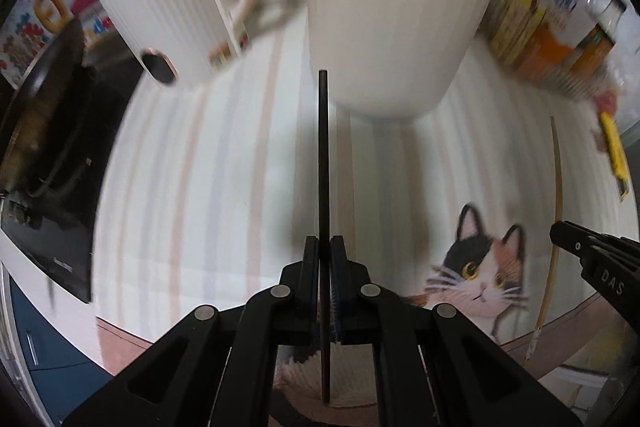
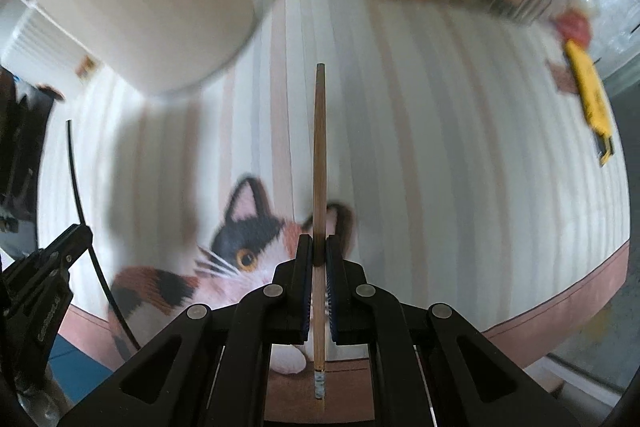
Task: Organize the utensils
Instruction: 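Lift both chopsticks up off the cat-printed mat with both tools, then carry both chopsticks over the beige holder and lower them into its slots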
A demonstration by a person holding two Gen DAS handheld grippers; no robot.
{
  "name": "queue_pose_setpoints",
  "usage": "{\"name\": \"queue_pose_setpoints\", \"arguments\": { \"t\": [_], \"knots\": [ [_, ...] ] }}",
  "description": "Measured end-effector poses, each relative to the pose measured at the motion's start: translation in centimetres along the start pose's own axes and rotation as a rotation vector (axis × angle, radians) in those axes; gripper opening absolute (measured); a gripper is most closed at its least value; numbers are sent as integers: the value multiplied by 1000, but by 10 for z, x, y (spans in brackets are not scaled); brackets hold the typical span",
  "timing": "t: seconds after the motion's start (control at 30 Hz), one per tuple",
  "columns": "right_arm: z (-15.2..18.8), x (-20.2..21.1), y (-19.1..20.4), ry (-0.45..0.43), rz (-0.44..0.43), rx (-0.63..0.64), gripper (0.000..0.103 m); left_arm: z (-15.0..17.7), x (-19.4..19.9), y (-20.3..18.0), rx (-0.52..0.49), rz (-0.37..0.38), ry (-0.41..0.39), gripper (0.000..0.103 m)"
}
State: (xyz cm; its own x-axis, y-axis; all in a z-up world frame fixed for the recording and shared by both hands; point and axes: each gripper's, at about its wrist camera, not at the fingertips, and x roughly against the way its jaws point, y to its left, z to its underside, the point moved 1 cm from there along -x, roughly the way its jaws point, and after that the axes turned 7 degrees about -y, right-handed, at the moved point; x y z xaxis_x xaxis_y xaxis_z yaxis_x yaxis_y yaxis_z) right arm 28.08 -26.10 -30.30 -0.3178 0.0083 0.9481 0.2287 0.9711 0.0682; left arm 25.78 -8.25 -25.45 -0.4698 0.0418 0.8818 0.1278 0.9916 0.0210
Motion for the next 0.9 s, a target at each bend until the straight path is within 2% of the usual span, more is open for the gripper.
{"name": "queue_pose_setpoints", "arguments": {
  "t": [0.27, 0.47, 0.9],
  "knots": [
    [-21, 46, -2, -153, -39, -5, 7, -20, 45, 6, 41, 19, -115, 3],
    [-35, 75, 0, -257, -66, -17, 6, -43, 62, 13, 65, 18, -195, 3],
    [-77, 133, 12, -412, -127, -25, 6, -85, 119, 35, 106, 14, -364, 2]
  ]
}}
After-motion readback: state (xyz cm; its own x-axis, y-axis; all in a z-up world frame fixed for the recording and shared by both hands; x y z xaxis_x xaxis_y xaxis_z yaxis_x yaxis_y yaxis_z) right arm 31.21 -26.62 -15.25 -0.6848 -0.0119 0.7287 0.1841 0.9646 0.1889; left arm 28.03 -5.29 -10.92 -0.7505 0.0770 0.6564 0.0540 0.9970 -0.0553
